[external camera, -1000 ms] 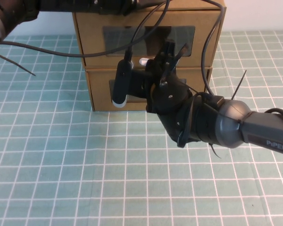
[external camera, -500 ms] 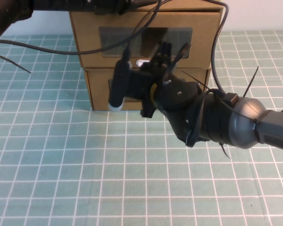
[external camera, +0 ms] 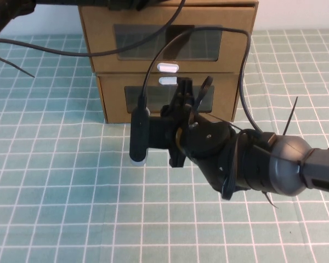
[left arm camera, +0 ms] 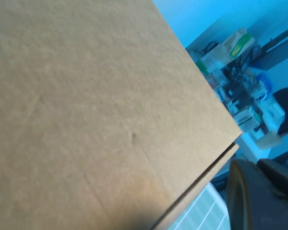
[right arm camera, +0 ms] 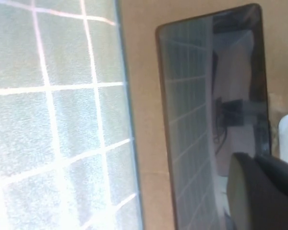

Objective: Open the shoe box
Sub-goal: 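Pull the top drawer of the cardboard box fully open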

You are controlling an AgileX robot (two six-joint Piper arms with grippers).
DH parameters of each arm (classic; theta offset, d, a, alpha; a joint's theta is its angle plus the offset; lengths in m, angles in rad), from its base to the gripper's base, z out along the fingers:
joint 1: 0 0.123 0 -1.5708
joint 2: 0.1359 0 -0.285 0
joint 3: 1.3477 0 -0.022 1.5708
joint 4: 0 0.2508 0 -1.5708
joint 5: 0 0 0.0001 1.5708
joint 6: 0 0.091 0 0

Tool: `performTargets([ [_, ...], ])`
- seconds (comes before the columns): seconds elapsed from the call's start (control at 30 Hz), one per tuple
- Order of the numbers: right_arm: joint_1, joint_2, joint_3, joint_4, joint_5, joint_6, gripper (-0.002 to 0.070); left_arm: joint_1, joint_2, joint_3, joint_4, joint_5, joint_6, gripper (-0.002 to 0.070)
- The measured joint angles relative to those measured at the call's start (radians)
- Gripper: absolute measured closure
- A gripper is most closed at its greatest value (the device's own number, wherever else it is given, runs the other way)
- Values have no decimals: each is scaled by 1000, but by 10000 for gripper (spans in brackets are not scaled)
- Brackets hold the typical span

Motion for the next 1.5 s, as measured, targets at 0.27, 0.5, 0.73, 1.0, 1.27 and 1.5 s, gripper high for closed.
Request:
performTargets([
  [0.27,12,-11,0,2,91,0,685,0,23,-158,317,12,-119,678],
  [0.5,12,-11,1,2,89,-2,685,-35,34,-235,458,-26,-165,679],
  [0.73,12,-11,-20,4,89,-2,625,-92,37,-239,643,-34,-250,678],
  [1.0,-8,-11,-131,5,91,-2,482,-100,37,-243,673,-36,-282,678],
  [1.27,-58,20,-192,6,58,-2,442,-100,37,-243,673,-36,-282,678],
  [1.5,-58,46,-199,6,23,-2,441,-100,37,-243,672,-34,-282,678],
])
